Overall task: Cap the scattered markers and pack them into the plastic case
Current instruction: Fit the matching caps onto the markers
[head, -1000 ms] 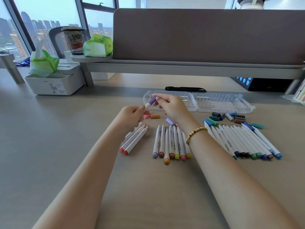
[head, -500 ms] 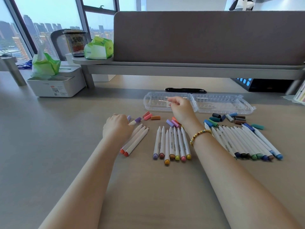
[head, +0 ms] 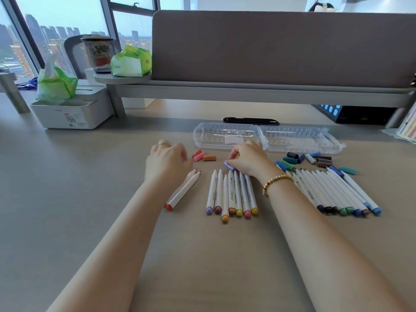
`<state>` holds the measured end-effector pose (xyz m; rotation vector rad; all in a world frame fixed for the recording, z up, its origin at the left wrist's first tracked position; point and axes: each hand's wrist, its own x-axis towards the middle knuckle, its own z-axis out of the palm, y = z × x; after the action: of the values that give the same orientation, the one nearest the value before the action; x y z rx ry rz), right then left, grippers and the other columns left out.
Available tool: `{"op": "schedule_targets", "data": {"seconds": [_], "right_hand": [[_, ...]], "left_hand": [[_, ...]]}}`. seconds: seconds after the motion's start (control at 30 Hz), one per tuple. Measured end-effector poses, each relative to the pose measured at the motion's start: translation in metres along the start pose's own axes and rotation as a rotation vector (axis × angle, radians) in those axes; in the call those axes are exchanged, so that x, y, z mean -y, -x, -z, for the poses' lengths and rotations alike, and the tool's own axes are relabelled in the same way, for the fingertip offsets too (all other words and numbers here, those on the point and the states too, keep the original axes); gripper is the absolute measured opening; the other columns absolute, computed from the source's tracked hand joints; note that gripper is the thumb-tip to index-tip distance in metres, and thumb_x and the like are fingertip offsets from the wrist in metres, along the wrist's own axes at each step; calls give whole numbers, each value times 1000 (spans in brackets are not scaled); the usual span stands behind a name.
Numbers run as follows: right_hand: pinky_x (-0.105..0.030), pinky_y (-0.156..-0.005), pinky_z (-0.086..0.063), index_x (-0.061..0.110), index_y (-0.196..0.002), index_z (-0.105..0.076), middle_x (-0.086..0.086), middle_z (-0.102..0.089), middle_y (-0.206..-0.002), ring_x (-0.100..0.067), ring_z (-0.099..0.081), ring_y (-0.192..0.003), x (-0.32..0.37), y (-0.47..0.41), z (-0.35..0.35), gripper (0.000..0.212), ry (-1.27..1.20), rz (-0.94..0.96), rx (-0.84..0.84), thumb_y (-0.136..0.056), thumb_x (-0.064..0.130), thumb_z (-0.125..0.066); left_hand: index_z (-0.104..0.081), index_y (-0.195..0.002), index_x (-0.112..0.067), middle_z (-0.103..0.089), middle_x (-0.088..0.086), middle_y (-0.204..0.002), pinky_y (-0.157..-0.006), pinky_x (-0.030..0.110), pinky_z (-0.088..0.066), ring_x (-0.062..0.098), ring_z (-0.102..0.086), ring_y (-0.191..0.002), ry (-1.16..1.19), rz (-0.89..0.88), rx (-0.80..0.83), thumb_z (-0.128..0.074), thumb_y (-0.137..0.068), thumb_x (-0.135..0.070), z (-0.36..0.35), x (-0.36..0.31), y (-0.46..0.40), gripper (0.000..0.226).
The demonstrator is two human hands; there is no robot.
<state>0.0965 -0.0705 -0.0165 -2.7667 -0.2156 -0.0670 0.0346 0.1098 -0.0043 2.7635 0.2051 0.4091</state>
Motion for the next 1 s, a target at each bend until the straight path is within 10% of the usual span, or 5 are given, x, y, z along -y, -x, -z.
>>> {"op": "schedule_targets", "data": {"seconds": [0.2, 0.7, 1.0], "right_hand": [[-39, -100, -33, 18, -105, -66, -11, -43, -132, -29, -31, -126, 1, 2, -1, 29, 140, 36, -26, -91, 41, -54], [-37, -96, -33, 10, -110, -64, -12, -48, -127, -30, -37, -121, 4, 0, 0, 42, 259, 7, -49, -97, 43, -42], [-10, -58, -43, 8, -103, -57, 5, -63, -81, -2, -52, -67, 4, 9, 27, 16, -799, 45, -61, -99, 15, -44]], "left_hand": [[-63, -103, -25, -45, 2, -121, -97, 30, -31, 22, -36, -118, -104, -245, 192, -51, -89, -48, -9, -26, 20, 30], [-64, -94, -11, -51, 7, -110, -97, 31, -34, 24, -41, -109, -209, -224, 262, -42, -93, -44, -18, -28, 16, 40], [-43, -93, -14, -60, 5, -75, -54, 24, -48, 16, -61, -59, 772, 15, 88, -40, -98, -22, -6, -28, 13, 10]]}}
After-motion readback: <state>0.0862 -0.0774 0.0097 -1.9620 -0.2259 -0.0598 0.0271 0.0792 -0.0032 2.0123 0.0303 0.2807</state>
